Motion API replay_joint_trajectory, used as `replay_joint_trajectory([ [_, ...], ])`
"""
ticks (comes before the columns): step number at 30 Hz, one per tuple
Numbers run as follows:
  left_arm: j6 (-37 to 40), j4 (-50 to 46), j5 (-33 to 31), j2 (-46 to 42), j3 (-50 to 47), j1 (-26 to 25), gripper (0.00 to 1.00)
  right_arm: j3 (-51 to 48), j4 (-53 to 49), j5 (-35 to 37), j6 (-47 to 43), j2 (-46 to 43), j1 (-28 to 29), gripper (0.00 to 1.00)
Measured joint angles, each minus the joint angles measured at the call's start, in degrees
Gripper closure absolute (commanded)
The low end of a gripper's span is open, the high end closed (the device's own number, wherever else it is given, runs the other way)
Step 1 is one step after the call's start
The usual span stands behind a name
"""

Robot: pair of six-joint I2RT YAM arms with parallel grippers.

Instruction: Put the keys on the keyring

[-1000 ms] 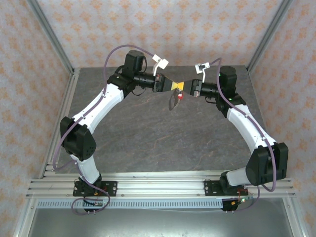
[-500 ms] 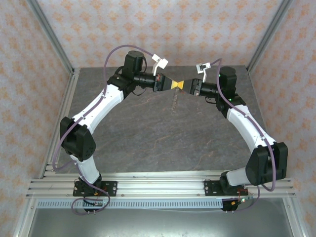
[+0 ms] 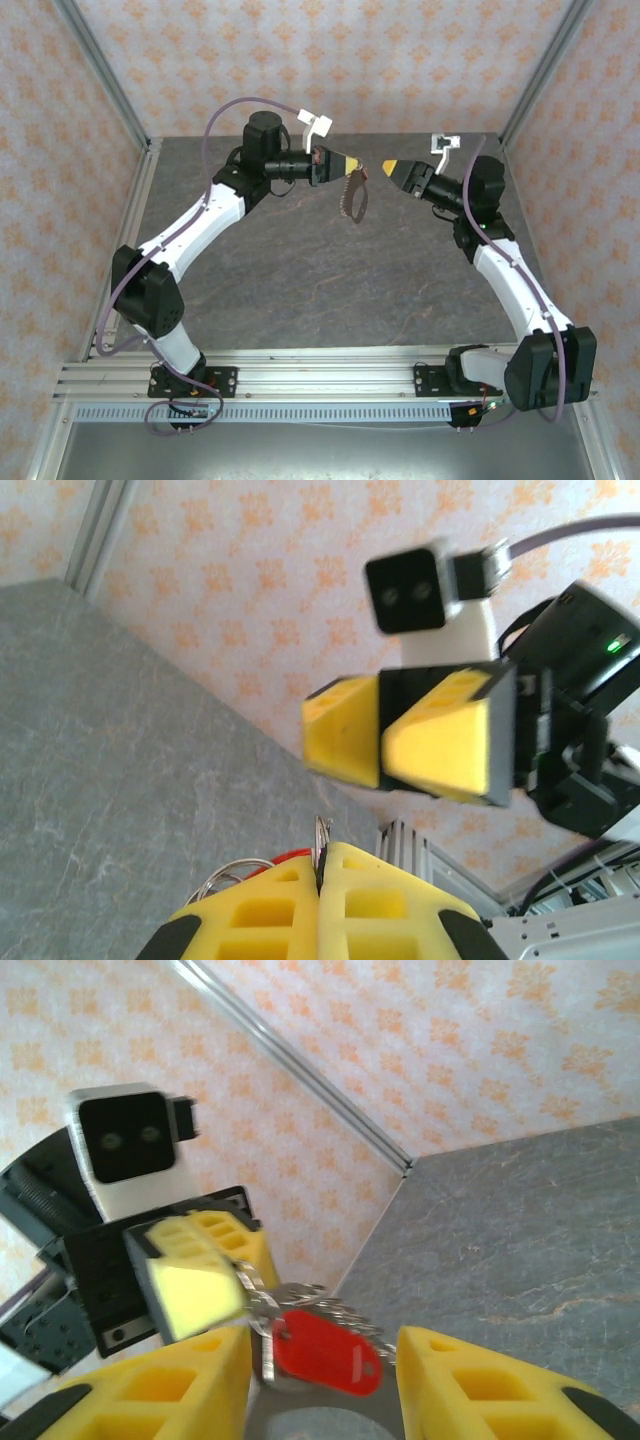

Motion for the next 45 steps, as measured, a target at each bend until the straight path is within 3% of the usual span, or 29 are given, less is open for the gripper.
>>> replay_joint_trajectory([
  [11, -6.0, 9.8, -2.1, -1.0, -3.7, 0.0, 1.00, -2.1, 7.3, 3.7, 5.2, 0.4, 4.6, 0.57],
  [26, -16.1, 23.4, -5.4, -1.0, -8.5, -0.1, 1.00, -0.7, 15.2, 5.7, 10.8, 3.7, 5.5, 0.58],
  [45, -20.0, 28.2, -7.1, -0.9, -9.0, -0.7, 1.00, 1.7, 20.5, 5.9, 15.0, 6.4, 7.1, 0.62],
])
